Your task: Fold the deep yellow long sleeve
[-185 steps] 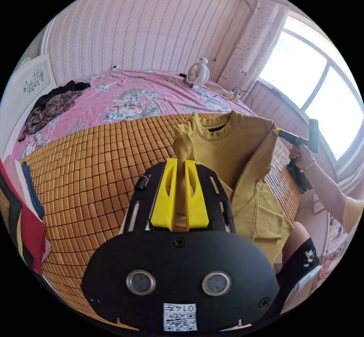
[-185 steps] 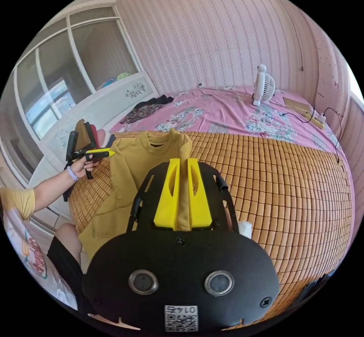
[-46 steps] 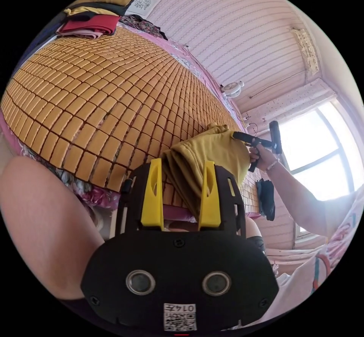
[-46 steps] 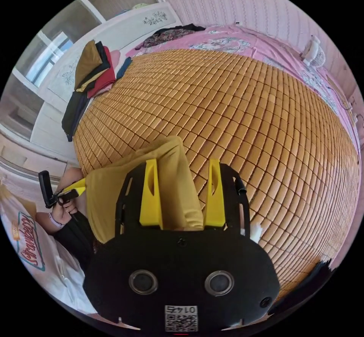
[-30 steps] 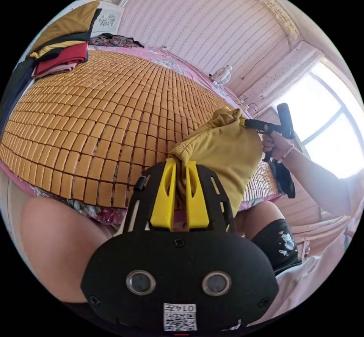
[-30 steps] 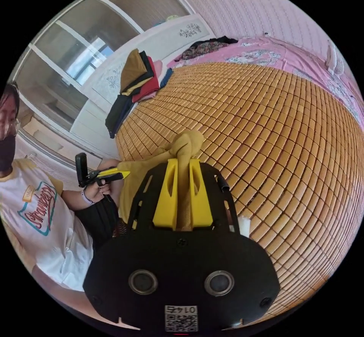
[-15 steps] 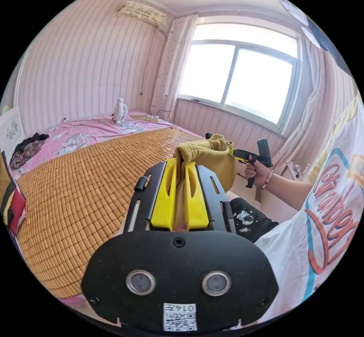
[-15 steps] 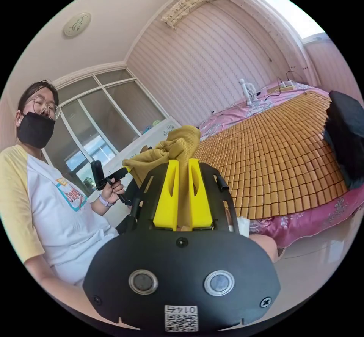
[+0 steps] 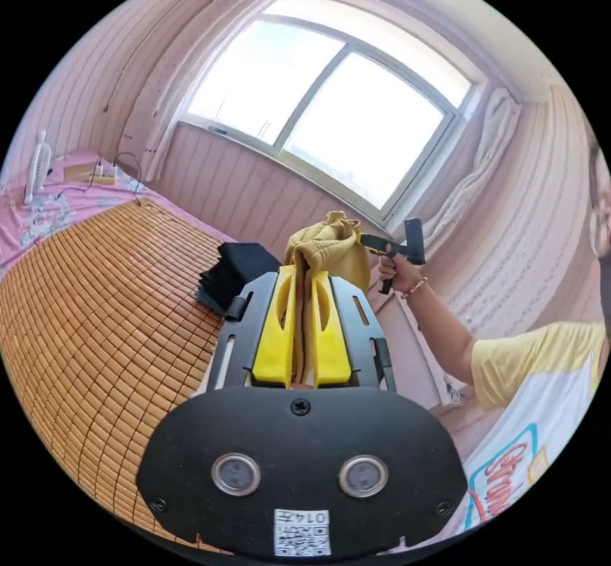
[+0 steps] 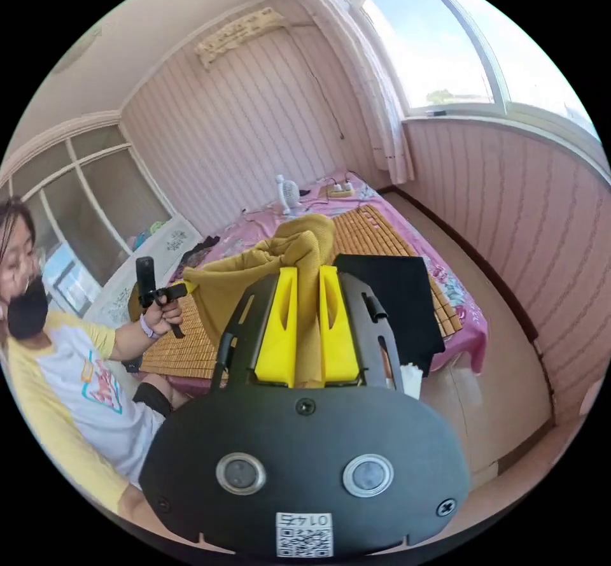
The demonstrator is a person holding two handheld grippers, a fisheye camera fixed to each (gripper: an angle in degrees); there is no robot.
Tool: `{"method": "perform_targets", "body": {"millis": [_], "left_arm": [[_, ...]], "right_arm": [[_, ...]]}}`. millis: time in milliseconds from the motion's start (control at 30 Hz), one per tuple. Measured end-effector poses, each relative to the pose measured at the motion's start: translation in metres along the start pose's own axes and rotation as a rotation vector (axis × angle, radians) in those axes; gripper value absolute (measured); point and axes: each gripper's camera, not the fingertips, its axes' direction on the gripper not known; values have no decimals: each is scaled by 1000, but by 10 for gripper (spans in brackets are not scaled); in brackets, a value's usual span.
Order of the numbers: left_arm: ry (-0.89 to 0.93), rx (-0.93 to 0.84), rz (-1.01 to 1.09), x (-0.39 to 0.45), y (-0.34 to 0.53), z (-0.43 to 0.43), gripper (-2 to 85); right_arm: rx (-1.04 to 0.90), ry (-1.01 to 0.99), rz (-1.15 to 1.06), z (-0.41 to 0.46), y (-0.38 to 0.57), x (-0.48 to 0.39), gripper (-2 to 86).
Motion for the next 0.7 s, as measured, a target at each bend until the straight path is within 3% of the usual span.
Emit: {"method": "perform_targets", "body": {"millis": [133, 267, 333, 467, 600, 700], "left_arm": [[-222, -256, -208, -109, -23, 134, 58], [-298, -268, -318, -146, 12, 143, 50], [-343, -259, -262, -136, 40, 116, 41], [-450, -228, -127, -91, 101, 46, 21], [-659, -205, 6, -14, 196, -55, 15], [-838, -131, 2, 40, 267, -139, 12]], "right_arm": [[-105, 283, 285, 94, -25, 93, 121], [-202, 285, 268, 171, 24, 109, 114], [-162, 418, 129, 186, 47, 93, 105], [-116, 389, 81, 178, 63, 65, 103], [60, 342, -157, 156, 136, -35, 57], [5, 368, -294, 172, 209, -114, 14]]}}
